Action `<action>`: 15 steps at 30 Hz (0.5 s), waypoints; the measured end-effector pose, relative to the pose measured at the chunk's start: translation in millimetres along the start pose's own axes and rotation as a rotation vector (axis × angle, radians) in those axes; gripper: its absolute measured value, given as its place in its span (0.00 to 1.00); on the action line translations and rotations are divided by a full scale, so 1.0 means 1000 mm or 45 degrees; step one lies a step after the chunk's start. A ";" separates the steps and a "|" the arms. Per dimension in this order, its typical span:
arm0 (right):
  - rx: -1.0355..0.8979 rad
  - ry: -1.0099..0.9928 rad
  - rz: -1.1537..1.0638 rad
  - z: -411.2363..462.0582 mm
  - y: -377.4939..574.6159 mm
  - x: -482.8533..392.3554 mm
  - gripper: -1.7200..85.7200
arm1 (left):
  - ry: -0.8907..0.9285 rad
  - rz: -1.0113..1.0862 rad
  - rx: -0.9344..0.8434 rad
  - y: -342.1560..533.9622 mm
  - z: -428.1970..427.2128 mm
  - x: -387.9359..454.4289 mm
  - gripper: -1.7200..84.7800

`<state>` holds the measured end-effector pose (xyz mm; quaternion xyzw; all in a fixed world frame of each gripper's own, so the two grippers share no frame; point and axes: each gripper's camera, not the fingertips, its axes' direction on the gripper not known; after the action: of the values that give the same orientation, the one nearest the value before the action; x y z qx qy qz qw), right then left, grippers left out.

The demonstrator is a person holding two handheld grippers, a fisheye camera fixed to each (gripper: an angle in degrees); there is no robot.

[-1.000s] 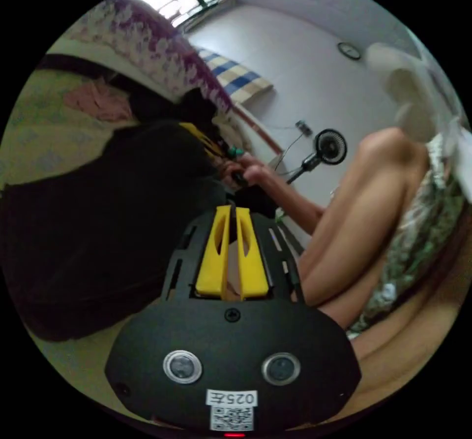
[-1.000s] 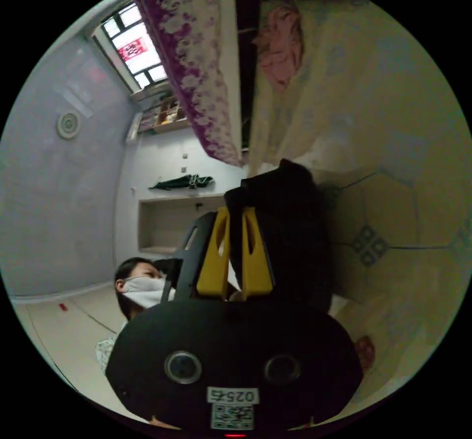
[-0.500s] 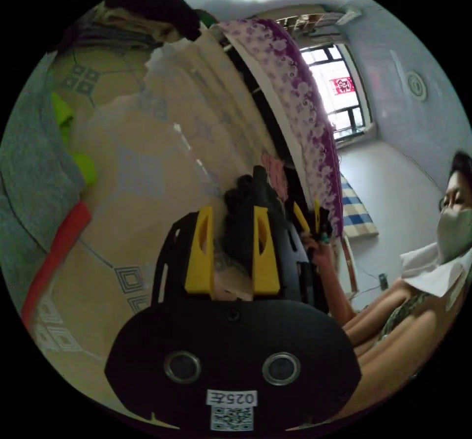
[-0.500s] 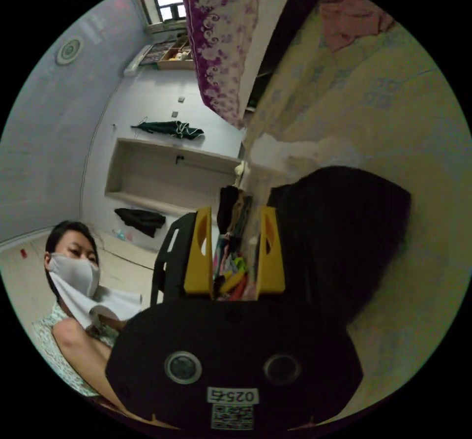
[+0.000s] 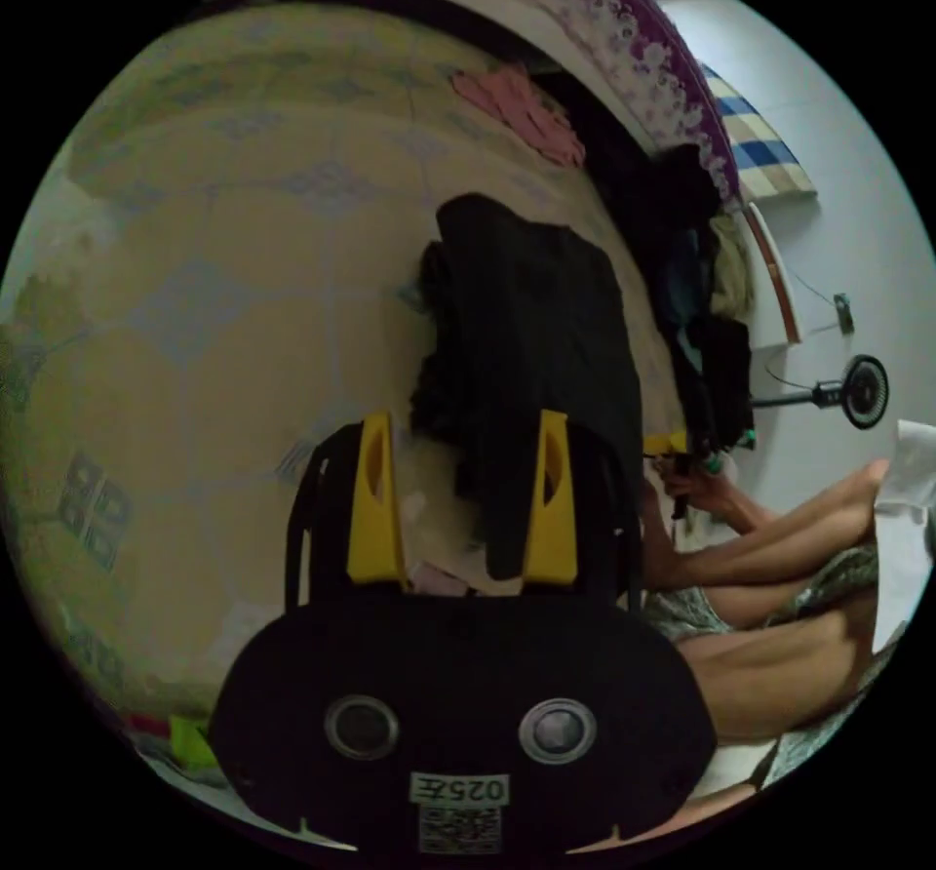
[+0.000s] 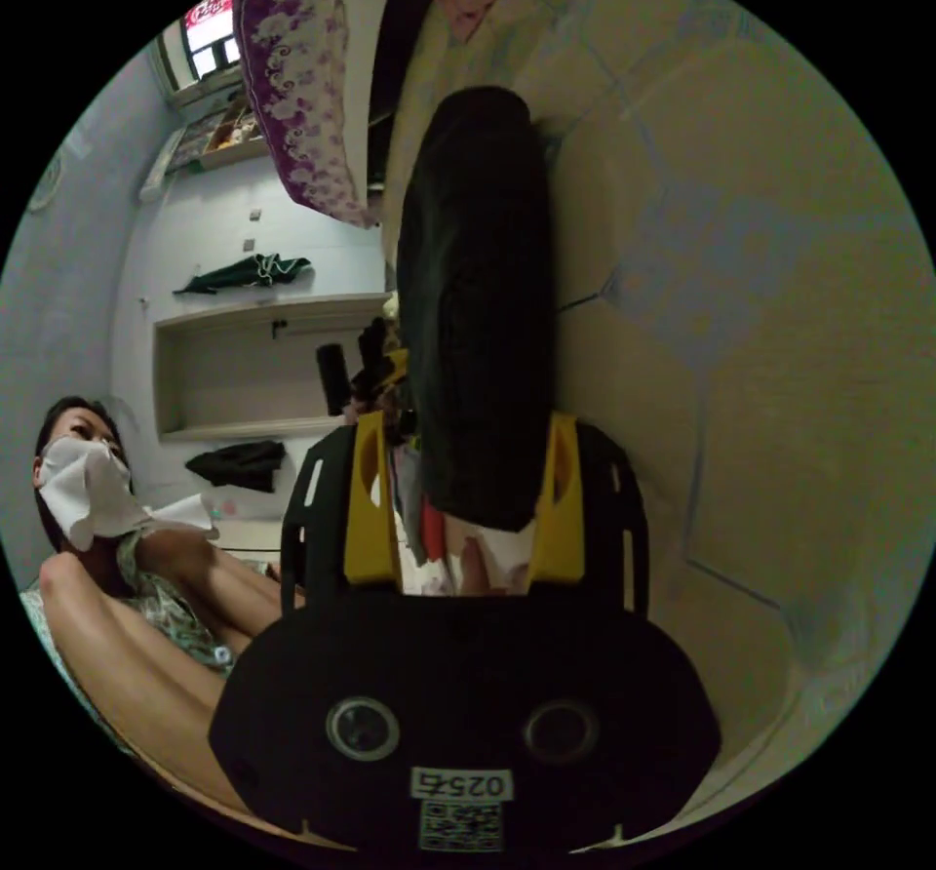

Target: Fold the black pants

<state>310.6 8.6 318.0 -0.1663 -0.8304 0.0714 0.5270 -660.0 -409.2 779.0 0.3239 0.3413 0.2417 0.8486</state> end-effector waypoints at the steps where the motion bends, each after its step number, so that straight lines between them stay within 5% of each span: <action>1: -0.007 0.032 -0.007 0.004 -0.001 -0.001 0.22 | 0.032 0.001 -0.049 -0.005 0.005 -0.002 0.20; 5: -0.207 0.060 0.025 0.024 -0.014 -0.002 0.17 | 0.045 0.080 -0.097 -0.008 0.004 0.005 0.17; 11: -0.575 0.065 0.153 0.044 -0.026 -0.029 0.11 | 0.310 -0.252 0.095 0.075 0.006 0.011 0.11; 13: -0.687 0.004 0.237 0.048 -0.025 -0.047 0.11 | 0.475 -0.333 0.126 0.120 0.012 0.023 0.09; 15: -0.800 -0.101 0.339 0.065 -0.022 -0.084 0.10 | 0.933 -0.528 0.199 0.185 0.032 0.032 0.07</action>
<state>280.4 -38.0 225.2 -0.4246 -0.8025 -0.1134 0.4034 -650.4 -277.1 915.7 0.2046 0.6954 0.1382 0.6749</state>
